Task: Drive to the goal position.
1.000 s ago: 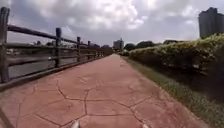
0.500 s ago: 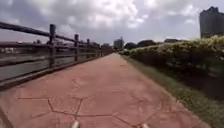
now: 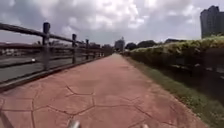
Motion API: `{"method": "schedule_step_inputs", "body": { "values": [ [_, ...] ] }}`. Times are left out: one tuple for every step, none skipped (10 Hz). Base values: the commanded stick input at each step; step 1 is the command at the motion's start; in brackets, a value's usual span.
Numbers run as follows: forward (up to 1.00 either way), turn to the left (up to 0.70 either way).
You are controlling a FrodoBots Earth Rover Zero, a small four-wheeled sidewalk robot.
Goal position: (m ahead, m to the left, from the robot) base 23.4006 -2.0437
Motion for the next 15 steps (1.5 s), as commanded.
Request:
{"method": "schedule_step_inputs", "body": {
  "values": [
    [0.70,0.02],
    [0.70,0.02],
    [0.70,0.02],
    [0.70,0.02],
    [0.70,0.02],
    [0.70,0.02],
    [0.70,0.02],
    [0.70,0.02],
    [0.70,0.02],
    [0.70,0.02],
    [0.70,0.02],
    [0.70,0.02],
    [0.70,0.02],
    [0.70,0.02],
    [0.70,0.02]
  ]
}}
